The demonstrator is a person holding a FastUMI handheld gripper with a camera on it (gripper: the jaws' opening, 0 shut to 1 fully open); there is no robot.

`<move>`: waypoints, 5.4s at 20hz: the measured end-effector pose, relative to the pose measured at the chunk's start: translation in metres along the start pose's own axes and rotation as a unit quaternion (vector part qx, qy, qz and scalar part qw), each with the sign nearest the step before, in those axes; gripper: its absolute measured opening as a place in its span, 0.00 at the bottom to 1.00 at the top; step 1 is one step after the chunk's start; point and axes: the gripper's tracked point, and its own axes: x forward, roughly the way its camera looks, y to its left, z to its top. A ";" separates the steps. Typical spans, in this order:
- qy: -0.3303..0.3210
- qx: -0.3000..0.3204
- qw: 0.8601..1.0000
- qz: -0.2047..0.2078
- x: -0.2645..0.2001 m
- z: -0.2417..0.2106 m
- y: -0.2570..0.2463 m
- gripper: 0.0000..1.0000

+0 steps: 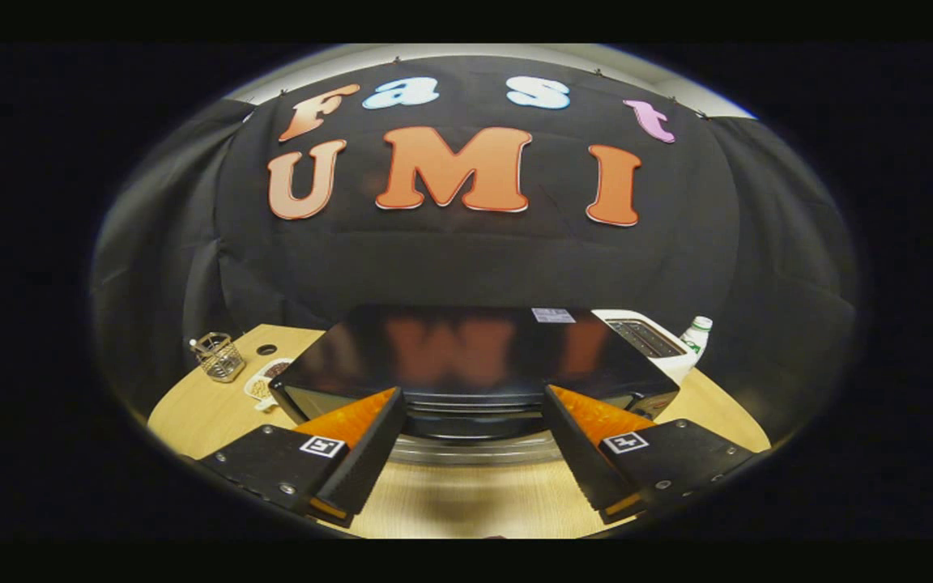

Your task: Open the toaster oven, put the food inside, and close the toaster oven door.

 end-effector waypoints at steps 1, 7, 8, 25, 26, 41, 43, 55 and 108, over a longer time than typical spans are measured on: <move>0.007 0.004 1.000 0.002 -0.001 -0.003 -0.001 0.99; 0.017 0.019 1.000 0.013 -0.007 -0.008 -0.001 1.00; 0.019 0.023 0.999 0.013 -0.010 -0.010 -0.002 1.00; 0.081 0.022 0.996 0.012 -0.083 -0.089 -0.005 1.00; 0.085 0.021 0.996 0.013 -0.084 -0.093 -0.005 1.00; 0.170 0.026 0.985 0.008 -0.107 -0.181 -0.007 1.00; 0.184 0.030 0.982 0.008 -0.110 -0.190 -0.006 1.00; 0.212 0.041 0.975 -0.045 -0.128 -0.200 -0.025 1.00; 0.196 0.268 0.943 0.020 -0.177 -0.171 0.023 0.57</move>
